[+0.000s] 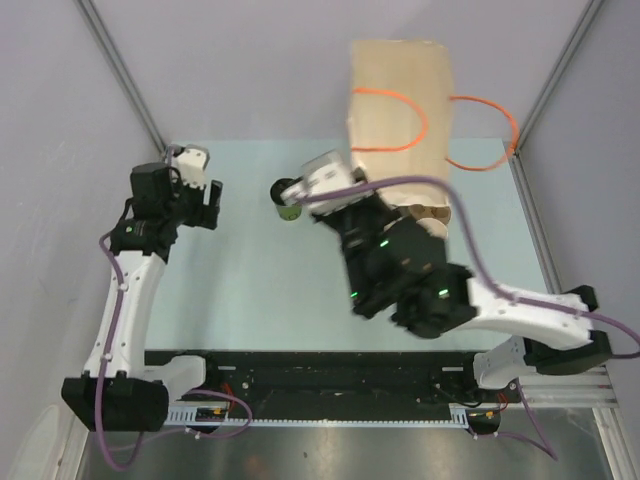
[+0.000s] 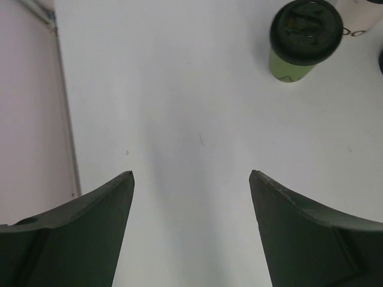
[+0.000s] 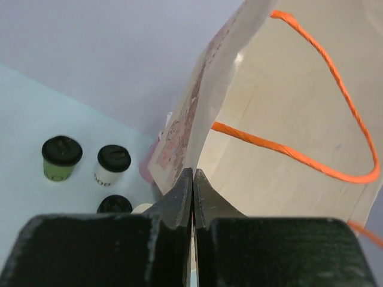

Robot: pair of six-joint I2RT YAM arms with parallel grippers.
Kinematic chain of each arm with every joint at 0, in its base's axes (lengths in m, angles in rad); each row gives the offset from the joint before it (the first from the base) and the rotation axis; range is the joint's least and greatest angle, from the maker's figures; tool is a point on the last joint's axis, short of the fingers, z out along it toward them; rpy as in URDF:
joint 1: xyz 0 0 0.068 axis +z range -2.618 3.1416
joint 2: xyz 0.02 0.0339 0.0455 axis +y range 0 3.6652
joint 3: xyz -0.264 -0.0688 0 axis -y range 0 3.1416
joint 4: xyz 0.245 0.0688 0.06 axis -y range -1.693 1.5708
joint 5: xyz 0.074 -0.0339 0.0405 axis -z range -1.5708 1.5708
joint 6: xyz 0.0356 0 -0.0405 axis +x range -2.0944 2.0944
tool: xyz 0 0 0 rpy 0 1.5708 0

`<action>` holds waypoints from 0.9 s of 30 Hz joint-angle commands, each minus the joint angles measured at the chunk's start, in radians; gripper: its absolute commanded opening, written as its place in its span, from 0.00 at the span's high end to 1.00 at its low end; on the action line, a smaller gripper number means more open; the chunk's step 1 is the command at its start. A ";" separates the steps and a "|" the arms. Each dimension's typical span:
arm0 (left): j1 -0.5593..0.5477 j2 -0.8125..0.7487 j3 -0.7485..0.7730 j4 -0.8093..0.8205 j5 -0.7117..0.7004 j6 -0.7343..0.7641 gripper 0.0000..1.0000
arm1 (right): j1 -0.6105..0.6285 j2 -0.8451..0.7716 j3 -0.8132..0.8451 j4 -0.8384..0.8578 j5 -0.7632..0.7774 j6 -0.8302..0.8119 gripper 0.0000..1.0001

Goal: Pack the takeout coffee

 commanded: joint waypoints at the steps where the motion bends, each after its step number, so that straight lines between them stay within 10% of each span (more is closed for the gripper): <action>1: 0.080 -0.110 -0.045 0.007 0.023 -0.036 0.16 | 0.092 0.107 -0.052 0.464 0.173 -0.423 1.00; 4: 0.100 -0.141 -0.069 0.004 0.023 -0.034 0.16 | 0.116 0.106 -0.085 0.297 0.101 -0.238 1.00; 8: 0.126 -0.150 -0.083 0.002 0.043 -0.036 0.16 | 0.076 0.184 0.226 -0.672 -0.364 0.512 1.00; 27: 0.188 -0.144 -0.068 -0.013 0.065 -0.031 0.17 | -0.168 0.155 -0.247 -0.693 -0.989 0.753 1.00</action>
